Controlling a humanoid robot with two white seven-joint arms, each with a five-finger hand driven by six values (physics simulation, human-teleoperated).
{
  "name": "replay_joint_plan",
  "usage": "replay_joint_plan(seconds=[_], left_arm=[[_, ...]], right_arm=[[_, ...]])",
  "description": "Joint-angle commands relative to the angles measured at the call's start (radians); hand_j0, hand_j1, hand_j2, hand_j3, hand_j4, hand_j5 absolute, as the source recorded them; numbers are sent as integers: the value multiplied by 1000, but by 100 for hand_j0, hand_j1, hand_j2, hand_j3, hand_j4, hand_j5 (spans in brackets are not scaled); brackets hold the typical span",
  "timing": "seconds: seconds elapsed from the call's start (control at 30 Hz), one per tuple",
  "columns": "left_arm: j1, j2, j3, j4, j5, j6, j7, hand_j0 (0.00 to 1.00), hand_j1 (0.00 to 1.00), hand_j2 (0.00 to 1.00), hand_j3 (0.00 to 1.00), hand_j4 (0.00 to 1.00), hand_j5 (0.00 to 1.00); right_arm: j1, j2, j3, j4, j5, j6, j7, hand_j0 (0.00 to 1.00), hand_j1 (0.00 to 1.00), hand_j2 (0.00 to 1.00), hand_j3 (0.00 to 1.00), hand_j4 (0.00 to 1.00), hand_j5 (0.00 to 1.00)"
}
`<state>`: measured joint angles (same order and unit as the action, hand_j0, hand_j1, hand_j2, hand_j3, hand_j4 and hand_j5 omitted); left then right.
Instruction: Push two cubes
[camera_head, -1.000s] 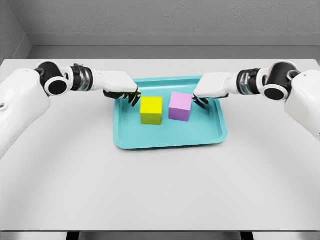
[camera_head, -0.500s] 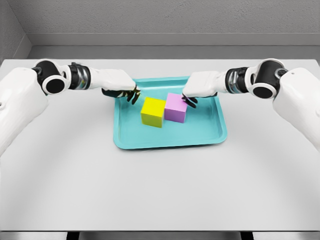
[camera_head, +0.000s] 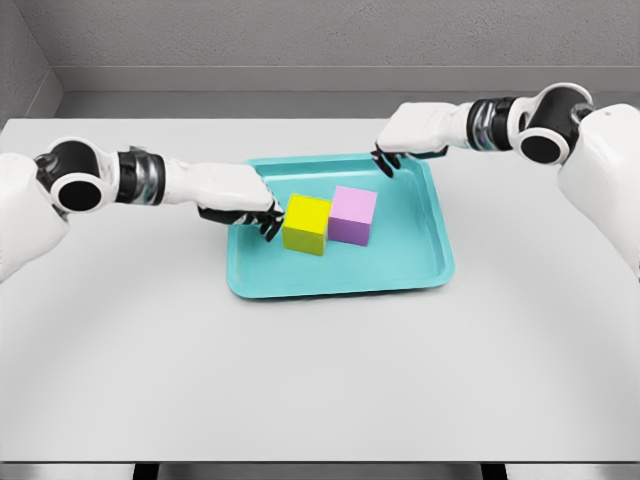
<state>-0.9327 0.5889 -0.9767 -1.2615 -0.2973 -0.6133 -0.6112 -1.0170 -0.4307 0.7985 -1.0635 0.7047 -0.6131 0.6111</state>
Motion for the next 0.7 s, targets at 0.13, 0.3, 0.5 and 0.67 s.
replay_joint_plan(seconds=[0.13, 0.3, 0.5, 0.67], left_arm=[[54, -4, -11, 20, 30, 2, 0, 38, 38, 38, 38, 38, 38], [64, -15, -11, 22, 30, 2, 0, 38, 38, 38, 38, 38, 38], [64, -63, -11, 85, 24, 2, 0, 39, 39, 39, 39, 39, 39], [64, -90, -11, 120, 21, 2, 0, 39, 39, 39, 39, 39, 39]], right_arm=[[0, 24, -2, 23, 10, 2, 0, 34, 34, 34, 34, 34, 34], [0, 24, -4, 22, 25, 2, 0, 34, 34, 34, 34, 34, 34], [0, 24, -1, 22, 25, 2, 0, 34, 34, 34, 34, 34, 34], [2, 24, 4, 20, 25, 2, 0, 34, 34, 34, 34, 34, 34]])
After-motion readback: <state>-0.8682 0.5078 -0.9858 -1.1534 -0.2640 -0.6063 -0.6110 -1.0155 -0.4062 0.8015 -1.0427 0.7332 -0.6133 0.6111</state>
